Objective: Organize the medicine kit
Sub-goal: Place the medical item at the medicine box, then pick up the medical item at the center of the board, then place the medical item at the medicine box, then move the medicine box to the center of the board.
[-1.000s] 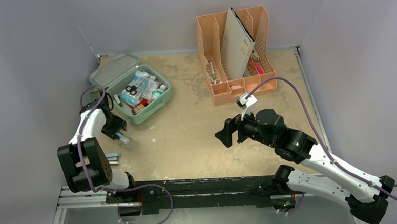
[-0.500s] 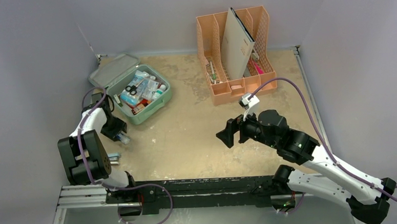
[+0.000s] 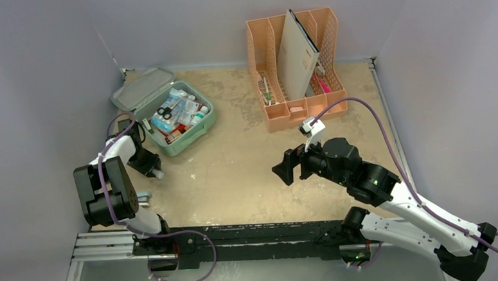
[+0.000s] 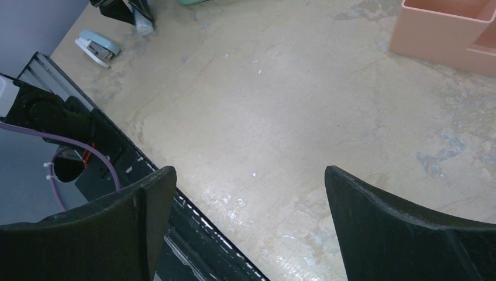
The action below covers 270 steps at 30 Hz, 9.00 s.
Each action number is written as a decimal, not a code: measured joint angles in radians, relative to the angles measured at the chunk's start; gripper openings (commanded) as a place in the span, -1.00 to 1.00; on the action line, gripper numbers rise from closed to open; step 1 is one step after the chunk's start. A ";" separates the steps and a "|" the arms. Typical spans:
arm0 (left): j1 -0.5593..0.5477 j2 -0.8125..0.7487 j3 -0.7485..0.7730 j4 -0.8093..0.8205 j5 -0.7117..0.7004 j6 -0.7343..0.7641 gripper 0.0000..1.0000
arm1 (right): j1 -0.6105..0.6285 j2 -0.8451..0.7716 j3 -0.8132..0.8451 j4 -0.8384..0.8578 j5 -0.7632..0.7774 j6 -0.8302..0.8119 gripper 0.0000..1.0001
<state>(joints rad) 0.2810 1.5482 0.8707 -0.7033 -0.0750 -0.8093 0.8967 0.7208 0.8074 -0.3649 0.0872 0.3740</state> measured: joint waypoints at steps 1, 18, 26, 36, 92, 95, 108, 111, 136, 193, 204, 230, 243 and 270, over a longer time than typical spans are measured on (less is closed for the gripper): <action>0.000 0.000 0.000 0.000 0.000 0.001 -0.46 | 0.000 0.003 0.000 -0.001 0.000 0.000 0.98; 0.000 -0.206 0.098 -0.062 0.029 0.007 -0.43 | 0.000 0.070 0.000 -0.004 0.001 0.000 0.98; -0.017 -0.212 0.250 -0.068 0.092 0.007 -0.41 | 0.000 0.093 0.017 -0.019 0.014 -0.003 0.98; -0.142 -0.006 0.416 -0.046 0.067 -0.004 -0.39 | 0.000 0.108 0.023 -0.026 0.047 0.000 0.98; -0.205 0.161 0.500 -0.068 0.019 -0.031 -0.22 | 0.000 0.138 0.023 -0.035 0.051 -0.008 0.98; -0.206 0.146 0.469 -0.063 0.053 -0.018 -0.26 | 0.000 0.148 0.023 -0.033 0.051 -0.008 0.98; -0.200 0.215 0.478 -0.013 0.007 -0.001 -0.36 | 0.000 0.126 0.023 -0.038 0.052 -0.007 0.98; -0.190 0.223 0.480 -0.005 0.007 0.000 -0.36 | 0.000 0.110 0.023 -0.037 0.051 -0.006 0.98; -0.182 0.278 0.533 -0.016 -0.003 0.019 -0.30 | 0.000 0.086 0.023 -0.042 0.052 -0.006 0.98; 0.178 0.291 0.558 0.266 0.468 0.341 0.19 | 0.000 0.245 0.079 0.027 0.080 0.184 0.97; 0.178 0.348 0.560 0.242 0.446 0.353 -0.29 | 0.000 0.211 0.080 0.023 0.106 0.199 0.96; 0.156 0.350 0.568 0.104 0.466 0.432 -0.73 | 0.000 0.127 0.068 0.011 0.140 0.229 0.96; 0.031 0.299 0.542 0.052 0.410 0.439 -0.94 | 0.000 0.076 0.050 -0.002 0.140 0.258 0.97; -0.033 -0.135 0.140 0.013 0.465 0.348 -0.66 | 0.000 0.009 0.050 -0.065 0.166 0.262 0.97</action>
<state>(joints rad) 0.2478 1.4128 1.0111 -0.6899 0.3901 -0.4618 0.8967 0.7296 0.8577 -0.4297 0.2527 0.6365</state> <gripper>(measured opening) 0.128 0.984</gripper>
